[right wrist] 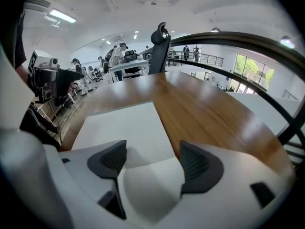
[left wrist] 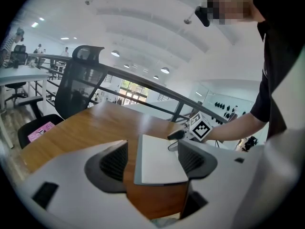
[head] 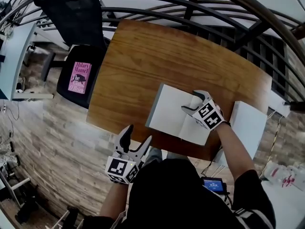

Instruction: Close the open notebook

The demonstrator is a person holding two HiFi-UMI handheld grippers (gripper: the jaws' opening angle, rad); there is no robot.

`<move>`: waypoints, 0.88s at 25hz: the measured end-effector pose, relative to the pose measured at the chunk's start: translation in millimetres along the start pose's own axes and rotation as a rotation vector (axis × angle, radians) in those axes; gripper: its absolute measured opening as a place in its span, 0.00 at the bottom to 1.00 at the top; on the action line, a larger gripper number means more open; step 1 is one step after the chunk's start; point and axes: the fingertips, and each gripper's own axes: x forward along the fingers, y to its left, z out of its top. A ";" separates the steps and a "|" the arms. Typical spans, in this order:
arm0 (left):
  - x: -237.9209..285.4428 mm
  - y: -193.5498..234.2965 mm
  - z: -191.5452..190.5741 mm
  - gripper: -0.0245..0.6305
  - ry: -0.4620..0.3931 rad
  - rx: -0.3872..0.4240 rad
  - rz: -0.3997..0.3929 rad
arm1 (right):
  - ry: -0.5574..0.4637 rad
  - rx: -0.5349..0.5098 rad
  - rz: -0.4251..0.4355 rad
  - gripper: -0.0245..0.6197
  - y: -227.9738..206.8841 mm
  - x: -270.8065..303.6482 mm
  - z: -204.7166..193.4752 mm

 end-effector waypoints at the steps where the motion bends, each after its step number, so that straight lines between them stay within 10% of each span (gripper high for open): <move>1: -2.8 1.3 -1.6 0.55 0.001 0.002 0.000 | 0.002 0.005 0.007 0.57 2.1 1.5 -0.5; 22: -46.0 6.3 -45.5 0.55 0.061 0.033 -0.066 | -0.061 0.000 -0.011 0.54 64.1 -2.9 -19.6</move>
